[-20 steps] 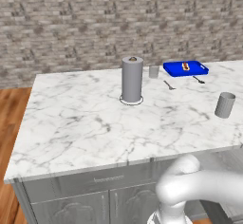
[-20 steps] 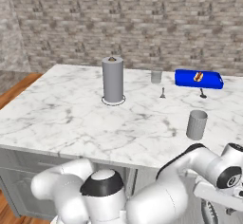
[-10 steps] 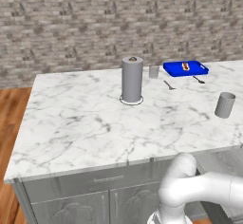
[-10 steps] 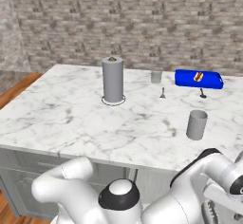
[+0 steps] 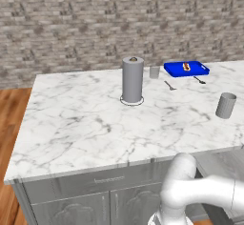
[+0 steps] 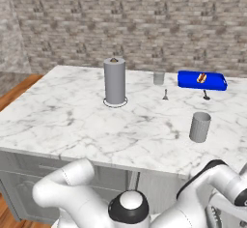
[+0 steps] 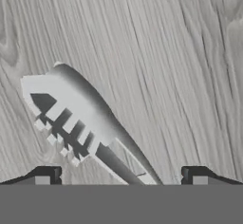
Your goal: Take the tongs from the drawer on the right and place them on the dining counter next to the tray containing the hot dog.
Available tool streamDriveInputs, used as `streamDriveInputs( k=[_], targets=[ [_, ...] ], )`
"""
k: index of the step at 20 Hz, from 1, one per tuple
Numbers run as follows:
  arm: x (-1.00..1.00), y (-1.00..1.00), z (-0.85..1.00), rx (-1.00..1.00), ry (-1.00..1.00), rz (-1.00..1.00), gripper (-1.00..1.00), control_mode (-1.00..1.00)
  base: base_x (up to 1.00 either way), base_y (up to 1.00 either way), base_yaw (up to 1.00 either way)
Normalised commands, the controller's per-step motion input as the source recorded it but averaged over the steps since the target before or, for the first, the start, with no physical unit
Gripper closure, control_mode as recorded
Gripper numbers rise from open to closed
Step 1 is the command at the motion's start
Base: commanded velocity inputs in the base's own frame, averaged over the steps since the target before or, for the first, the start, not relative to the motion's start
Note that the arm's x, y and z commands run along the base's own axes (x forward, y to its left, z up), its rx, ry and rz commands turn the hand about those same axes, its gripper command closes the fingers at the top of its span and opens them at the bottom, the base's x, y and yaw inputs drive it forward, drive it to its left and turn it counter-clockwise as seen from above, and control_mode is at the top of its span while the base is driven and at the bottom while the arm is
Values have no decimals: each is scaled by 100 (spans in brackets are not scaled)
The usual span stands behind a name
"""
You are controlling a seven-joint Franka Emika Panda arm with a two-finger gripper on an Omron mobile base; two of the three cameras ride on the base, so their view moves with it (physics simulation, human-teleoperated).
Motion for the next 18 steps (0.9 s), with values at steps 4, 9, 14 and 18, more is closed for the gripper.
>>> streamDriveInputs(
  k=[4, 9, 14, 18],
  targets=[
    [0, 0, -45, -15, 0, 4, -100, -100, 0, 0, 0],
    [1, 0, -42, -12, 0, 3, -100, -100, 0, 0, 0],
    [0, -5, -44, -4, 0, 0, -100, -100, 0, 0, 0],
    [-23, -13, -18, 1, -2, 0, -100, -100, 0, 0, 0]
  ],
)
